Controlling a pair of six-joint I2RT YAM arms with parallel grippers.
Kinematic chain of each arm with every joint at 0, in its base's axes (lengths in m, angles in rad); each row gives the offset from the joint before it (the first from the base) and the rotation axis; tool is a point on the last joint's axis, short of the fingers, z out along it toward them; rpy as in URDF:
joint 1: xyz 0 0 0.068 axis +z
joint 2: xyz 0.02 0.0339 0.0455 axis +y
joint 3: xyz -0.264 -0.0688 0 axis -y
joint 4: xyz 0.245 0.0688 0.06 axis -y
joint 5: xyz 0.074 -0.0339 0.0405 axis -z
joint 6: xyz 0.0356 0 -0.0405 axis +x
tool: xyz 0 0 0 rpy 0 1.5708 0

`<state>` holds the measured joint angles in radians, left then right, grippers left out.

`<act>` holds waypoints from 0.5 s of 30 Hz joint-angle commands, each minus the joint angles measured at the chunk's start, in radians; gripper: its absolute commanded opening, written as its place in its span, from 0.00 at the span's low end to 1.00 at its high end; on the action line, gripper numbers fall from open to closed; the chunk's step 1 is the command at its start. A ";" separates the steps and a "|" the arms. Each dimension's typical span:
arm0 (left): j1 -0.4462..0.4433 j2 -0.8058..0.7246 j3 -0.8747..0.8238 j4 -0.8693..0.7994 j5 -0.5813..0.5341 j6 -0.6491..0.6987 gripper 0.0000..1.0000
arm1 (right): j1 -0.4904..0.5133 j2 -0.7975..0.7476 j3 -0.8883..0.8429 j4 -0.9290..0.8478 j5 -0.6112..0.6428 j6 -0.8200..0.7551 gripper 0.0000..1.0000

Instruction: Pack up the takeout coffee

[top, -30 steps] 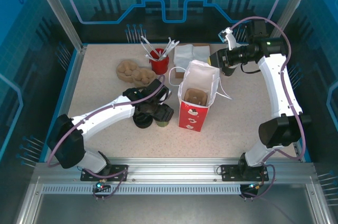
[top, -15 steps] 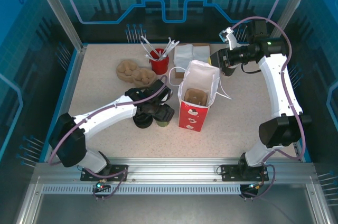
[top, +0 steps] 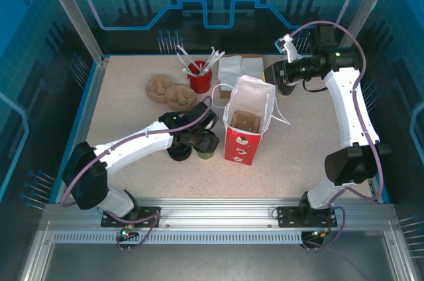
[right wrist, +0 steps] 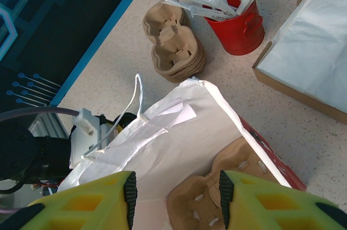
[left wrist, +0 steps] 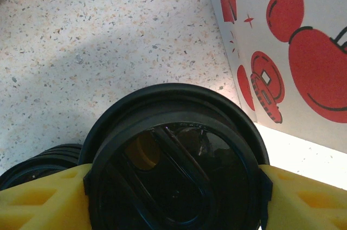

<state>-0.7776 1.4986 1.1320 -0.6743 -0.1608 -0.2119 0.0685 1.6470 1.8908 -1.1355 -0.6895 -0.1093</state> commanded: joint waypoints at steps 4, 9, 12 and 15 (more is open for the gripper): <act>-0.016 -0.056 -0.005 -0.038 0.034 -0.031 0.70 | -0.015 0.012 0.016 0.007 0.028 -0.020 0.46; -0.016 -0.122 0.076 -0.114 0.012 -0.039 0.68 | -0.015 0.058 0.065 -0.012 0.085 -0.066 0.47; -0.021 -0.159 0.152 -0.194 -0.002 -0.051 0.66 | -0.012 0.087 0.088 -0.029 0.080 -0.101 0.47; -0.028 -0.193 0.240 -0.283 -0.011 -0.055 0.66 | -0.006 0.104 0.091 -0.042 0.074 -0.145 0.47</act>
<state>-0.7952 1.3628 1.2827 -0.8398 -0.1551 -0.2398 0.0639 1.7287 1.9480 -1.1385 -0.6174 -0.1806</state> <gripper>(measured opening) 0.682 0.472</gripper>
